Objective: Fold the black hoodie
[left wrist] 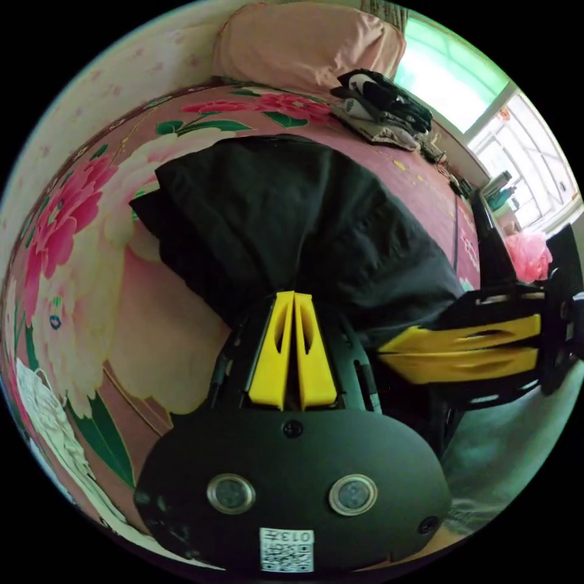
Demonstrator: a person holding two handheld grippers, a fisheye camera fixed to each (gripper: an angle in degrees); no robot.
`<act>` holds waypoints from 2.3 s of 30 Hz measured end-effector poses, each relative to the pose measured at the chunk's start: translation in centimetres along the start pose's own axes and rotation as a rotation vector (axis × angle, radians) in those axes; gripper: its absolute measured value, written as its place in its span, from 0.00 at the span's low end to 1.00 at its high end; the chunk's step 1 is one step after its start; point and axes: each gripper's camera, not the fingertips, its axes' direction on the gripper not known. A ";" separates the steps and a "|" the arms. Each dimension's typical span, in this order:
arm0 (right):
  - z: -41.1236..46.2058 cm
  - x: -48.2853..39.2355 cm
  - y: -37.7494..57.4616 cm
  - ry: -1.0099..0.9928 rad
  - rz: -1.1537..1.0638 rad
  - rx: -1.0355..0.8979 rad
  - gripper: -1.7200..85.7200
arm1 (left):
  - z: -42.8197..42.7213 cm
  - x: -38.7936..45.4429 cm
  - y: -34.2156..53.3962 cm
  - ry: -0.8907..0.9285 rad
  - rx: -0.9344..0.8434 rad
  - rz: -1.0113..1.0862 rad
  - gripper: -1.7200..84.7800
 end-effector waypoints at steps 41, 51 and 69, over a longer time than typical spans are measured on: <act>-4.5 -16.0 24.3 0.168 -0.356 -0.166 0.21 | 2.8 29.3 12.7 -0.085 -0.309 1.021 0.34; 4.4 -9.2 23.7 -0.013 -0.256 -0.168 0.07 | 4.8 26.7 9.3 -0.097 -0.300 0.986 0.13; 10.9 0.3 21.5 -0.679 -0.356 -0.355 0.03 | -3.1 15.4 -4.5 0.762 -0.658 0.570 0.06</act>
